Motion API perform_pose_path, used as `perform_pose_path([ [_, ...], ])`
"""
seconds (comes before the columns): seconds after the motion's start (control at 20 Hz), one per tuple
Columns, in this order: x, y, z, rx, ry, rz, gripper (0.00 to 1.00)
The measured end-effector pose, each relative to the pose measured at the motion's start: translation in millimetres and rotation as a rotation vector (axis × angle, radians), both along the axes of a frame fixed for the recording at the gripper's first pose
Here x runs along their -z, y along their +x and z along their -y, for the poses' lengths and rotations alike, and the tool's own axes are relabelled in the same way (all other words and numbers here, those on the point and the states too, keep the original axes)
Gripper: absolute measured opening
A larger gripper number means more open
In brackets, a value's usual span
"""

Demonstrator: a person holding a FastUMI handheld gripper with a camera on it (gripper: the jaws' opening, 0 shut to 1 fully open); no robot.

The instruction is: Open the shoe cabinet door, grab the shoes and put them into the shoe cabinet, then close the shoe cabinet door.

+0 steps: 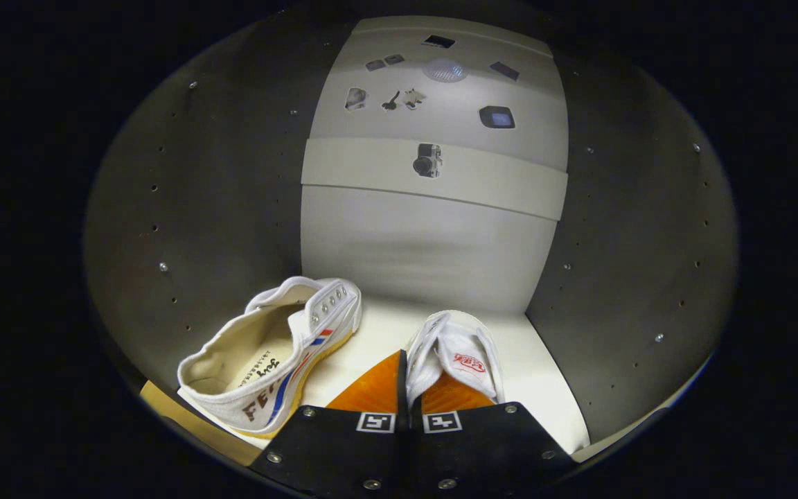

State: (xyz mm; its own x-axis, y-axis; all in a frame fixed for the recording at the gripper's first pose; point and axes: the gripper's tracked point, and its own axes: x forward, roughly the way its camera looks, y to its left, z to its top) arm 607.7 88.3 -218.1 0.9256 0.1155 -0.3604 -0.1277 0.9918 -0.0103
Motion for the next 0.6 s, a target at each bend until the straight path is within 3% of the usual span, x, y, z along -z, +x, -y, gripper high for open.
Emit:
perform_pose_path([
  [0.4, 7, 30, -5, -0.02, -0.032, -0.014, 0.01],
  [0.6, 5, 23, -7, -0.025, -0.052, -0.006, 0.18],
])
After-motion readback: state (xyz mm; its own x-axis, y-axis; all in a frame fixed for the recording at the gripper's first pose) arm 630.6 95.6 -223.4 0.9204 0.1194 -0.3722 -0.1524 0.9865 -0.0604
